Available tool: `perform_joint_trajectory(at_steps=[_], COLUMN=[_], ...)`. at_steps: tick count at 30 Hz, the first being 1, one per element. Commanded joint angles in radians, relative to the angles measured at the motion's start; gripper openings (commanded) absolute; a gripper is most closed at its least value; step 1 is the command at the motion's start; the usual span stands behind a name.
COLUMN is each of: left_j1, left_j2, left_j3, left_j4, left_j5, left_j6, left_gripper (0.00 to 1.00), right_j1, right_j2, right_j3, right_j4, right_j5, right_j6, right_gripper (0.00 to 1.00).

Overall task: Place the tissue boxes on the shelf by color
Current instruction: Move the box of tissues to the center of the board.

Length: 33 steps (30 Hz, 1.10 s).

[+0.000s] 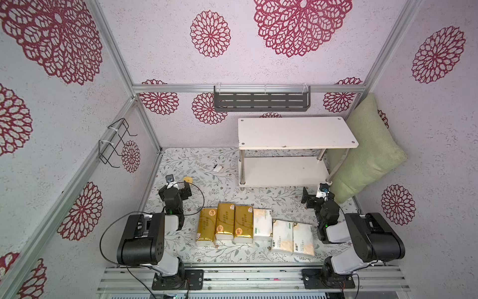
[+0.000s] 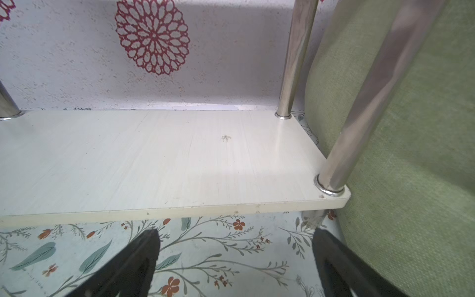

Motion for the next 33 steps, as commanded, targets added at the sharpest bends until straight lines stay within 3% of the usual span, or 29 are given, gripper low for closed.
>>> perform_joint_trajectory(at_steps=[1, 25, 30, 33], left_j1=[0.012, 0.035, 0.019, 0.011], left_j2=[-0.004, -0.007, -0.019, -0.069], left_j3=[0.012, 0.022, 0.024, 0.054], left_j4=[0.008, -0.016, -0.016, -0.113], left_j5=[0.007, 0.059, -0.004, -0.014], left_j6=[0.006, -0.003, -0.009, -0.002], left_gripper=[0.97, 0.98, 0.97, 0.97], right_j1=[0.002, -0.003, -0.002, 0.005], right_j2=[-0.007, -0.007, -0.015, -0.051], right_j3=[0.005, 0.017, 0.020, 0.023], right_j4=[0.058, 0.034, 0.019, -0.010], right_j5=[-0.064, -0.051, -0.052, -0.050], right_j6=[-0.032, -0.020, -0.026, -0.036], right_gripper=[0.99, 0.99, 0.99, 0.99])
